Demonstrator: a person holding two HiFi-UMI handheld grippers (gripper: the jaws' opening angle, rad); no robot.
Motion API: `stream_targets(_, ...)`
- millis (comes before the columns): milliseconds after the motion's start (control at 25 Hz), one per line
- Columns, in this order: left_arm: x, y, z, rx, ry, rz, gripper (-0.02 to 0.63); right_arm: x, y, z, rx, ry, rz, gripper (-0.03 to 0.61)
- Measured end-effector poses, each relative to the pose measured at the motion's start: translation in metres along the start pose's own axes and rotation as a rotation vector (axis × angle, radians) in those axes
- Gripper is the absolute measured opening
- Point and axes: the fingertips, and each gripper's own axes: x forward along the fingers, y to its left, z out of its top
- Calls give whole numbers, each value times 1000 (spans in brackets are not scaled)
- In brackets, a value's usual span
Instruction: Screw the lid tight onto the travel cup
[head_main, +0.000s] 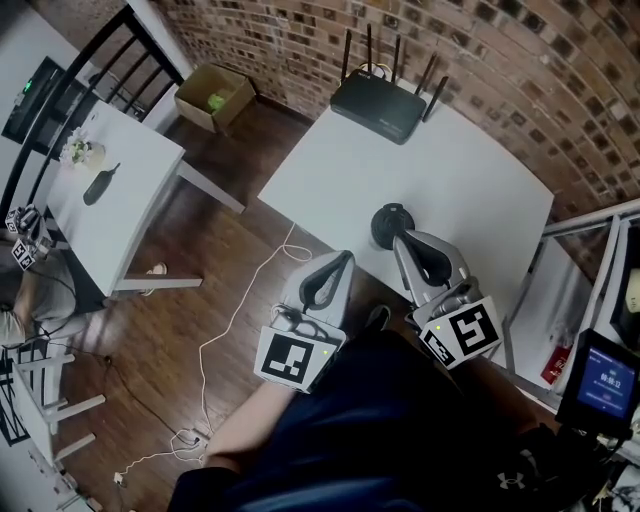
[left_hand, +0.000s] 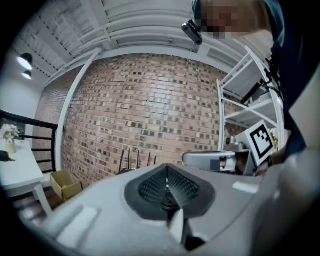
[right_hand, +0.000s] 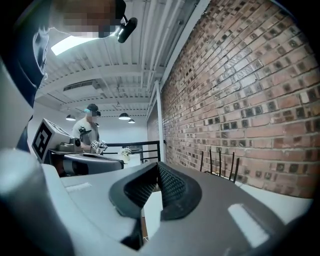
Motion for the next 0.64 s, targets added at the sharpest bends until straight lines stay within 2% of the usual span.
stream_targets(640, 9, -7, -3, 4, -3, -18, 6, -7, -16, 0, -11, 1, -46, 12)
